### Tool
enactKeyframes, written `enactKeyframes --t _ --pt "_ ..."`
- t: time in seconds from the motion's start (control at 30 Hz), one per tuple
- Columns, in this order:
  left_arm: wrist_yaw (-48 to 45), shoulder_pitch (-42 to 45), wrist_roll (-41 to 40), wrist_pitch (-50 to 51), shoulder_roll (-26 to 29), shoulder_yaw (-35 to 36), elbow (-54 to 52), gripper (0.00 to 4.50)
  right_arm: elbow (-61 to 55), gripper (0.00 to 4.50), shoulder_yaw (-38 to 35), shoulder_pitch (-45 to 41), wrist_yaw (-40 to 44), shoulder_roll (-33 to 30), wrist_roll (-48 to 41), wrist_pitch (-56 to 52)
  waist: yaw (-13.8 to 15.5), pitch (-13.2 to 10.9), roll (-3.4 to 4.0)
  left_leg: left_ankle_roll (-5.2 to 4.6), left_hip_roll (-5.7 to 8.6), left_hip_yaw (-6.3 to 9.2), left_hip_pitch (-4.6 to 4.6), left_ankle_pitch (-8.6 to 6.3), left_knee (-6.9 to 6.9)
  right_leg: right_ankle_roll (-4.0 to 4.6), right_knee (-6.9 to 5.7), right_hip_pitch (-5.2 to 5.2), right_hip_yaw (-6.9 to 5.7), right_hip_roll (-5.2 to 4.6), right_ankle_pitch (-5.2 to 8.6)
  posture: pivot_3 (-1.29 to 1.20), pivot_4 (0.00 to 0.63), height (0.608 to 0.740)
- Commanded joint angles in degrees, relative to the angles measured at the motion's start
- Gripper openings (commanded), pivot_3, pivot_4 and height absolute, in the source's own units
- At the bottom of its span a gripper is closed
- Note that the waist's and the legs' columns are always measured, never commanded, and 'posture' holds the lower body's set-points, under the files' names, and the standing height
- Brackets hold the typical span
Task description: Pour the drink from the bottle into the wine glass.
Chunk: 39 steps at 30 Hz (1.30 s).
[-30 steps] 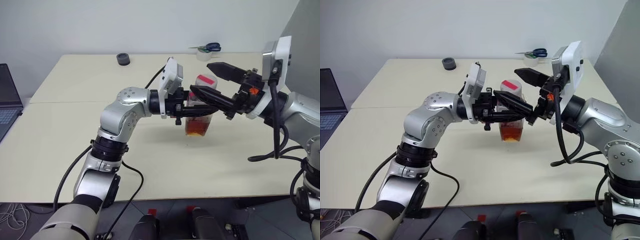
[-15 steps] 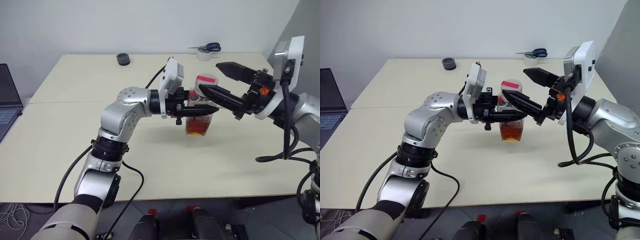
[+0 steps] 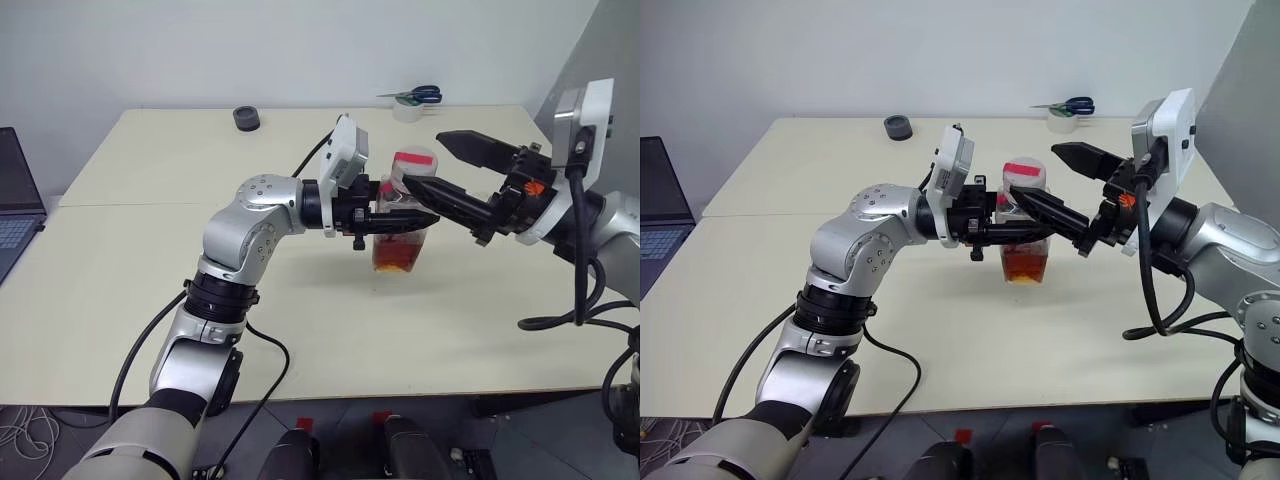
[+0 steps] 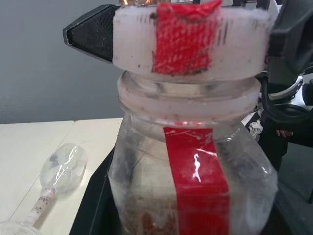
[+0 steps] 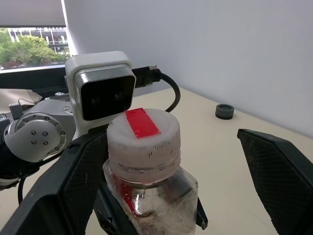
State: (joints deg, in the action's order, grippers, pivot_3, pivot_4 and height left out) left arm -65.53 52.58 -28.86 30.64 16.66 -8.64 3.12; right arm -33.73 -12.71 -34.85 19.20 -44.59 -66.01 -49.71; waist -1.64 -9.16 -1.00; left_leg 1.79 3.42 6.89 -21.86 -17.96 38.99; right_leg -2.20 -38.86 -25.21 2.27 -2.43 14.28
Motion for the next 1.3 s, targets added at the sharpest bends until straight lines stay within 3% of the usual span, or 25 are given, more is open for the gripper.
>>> enactKeyframes --t 0.03,0.97,1.3 --pt "0.06 1.38 -0.56 -1.36 -0.07 0.89 -1.6 1.75 -1.71 4.48 -2.05 -0.05 -0.7 -0.75 -0.43 0.75 0.0 0.0 0.0 0.0 0.0 0.0 0.0 0.0 0.0 0.0 0.0 0.0 0.0 0.0 0.0 0.0 0.15 0.74" --pt "-0.06 1.54 -0.45 -1.27 -0.14 0.78 -1.43 1.75 -3.59 4.48 -5.39 3.12 -2.31 -3.98 -7.95 0.74 0.02 0.0 0.0 0.0 0.0 0.0 0.0 0.0 0.0 0.0 0.0 0.01 0.0 0.0 0.0 0.0 0.15 0.74" --pt "0.15 1.81 -0.24 -1.46 -0.14 0.84 -1.15 1.75 -0.35 4.48 -0.31 -2.51 -1.49 -2.01 -7.21 1.52 0.0 0.0 0.0 0.0 -0.02 0.01 0.0 0.0 0.0 0.0 0.01 0.02 -0.01 0.03 0.0 0.0 0.15 0.74"
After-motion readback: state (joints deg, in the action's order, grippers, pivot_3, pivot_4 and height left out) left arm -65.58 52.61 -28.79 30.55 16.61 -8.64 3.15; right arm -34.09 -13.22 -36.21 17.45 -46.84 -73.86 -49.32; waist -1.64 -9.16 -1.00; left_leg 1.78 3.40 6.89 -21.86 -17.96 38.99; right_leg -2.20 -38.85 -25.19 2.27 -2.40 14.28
